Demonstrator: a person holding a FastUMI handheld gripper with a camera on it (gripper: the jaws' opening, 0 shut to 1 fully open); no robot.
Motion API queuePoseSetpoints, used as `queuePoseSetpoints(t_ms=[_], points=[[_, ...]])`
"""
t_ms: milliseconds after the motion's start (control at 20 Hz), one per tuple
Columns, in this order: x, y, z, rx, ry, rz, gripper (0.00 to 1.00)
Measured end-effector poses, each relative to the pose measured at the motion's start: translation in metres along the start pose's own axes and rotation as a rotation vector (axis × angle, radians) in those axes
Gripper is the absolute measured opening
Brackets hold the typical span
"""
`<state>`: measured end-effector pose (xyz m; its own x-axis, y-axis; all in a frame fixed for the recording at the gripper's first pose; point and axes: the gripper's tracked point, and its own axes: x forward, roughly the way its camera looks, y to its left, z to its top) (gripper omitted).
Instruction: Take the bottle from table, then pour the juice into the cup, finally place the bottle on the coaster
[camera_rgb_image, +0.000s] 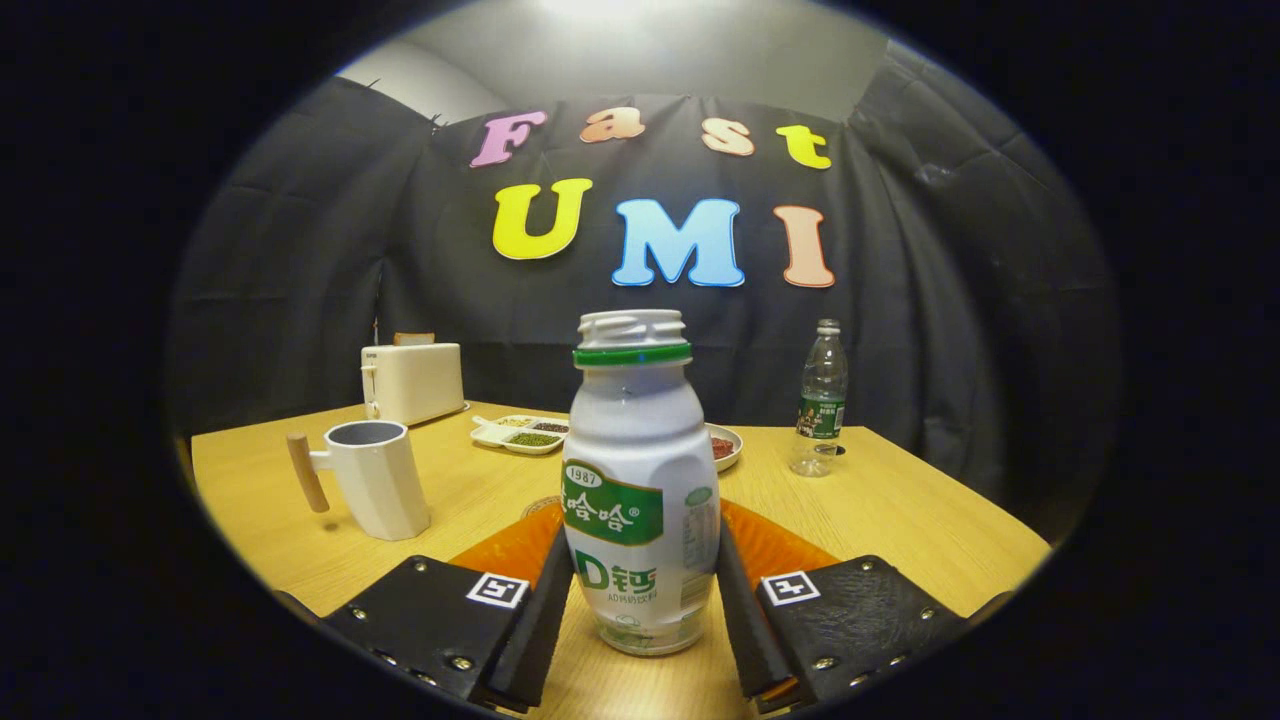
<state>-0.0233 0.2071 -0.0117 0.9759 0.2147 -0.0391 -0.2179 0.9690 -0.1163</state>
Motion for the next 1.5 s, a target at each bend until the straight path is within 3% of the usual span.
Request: queuePoseSetpoints(t_ms=[850, 1500], points=[[0.026, 0.059, 0.042, -0.427, 0.021, 0.071, 0.7], [0.048, 0.086, 0.041, -0.597, 0.057, 0.1, 0.71]])
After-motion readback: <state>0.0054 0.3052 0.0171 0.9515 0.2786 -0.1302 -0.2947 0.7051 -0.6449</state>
